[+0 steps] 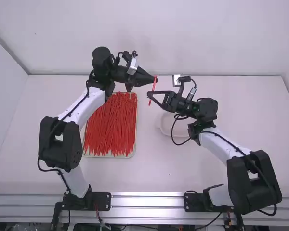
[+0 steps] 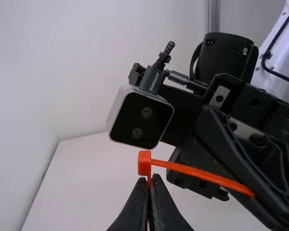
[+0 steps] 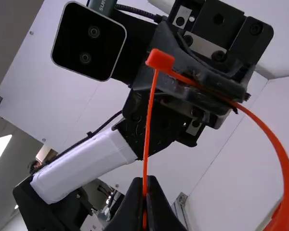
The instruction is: Fasten the cable tie
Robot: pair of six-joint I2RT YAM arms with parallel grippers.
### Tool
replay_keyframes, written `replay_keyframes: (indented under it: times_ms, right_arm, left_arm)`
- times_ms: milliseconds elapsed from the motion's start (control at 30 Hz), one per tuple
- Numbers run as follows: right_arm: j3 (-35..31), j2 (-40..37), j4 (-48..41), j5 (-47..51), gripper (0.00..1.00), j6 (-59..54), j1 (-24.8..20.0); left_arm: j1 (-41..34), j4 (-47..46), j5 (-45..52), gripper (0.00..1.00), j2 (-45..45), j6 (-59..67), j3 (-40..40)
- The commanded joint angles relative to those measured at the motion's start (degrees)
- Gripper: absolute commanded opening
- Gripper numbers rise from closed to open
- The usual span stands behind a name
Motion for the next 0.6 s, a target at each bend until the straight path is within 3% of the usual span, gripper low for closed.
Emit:
replay_keyframes:
  times_ms: [0, 567]
  right_arm:
    - [-0.22, 0.11, 0.39, 1.29, 0.0, 0.35, -0.24]
    - [-0.22, 0.11, 0.5, 2.97, 0.0, 0.35, -1.73]
  left_arm:
    - [0.07, 0.2, 1.53, 0.02, 0.42, 0.22, -0.26]
    - [-2.14, -0.02, 2.69, 0.02, 0.42, 0.61, -0.26]
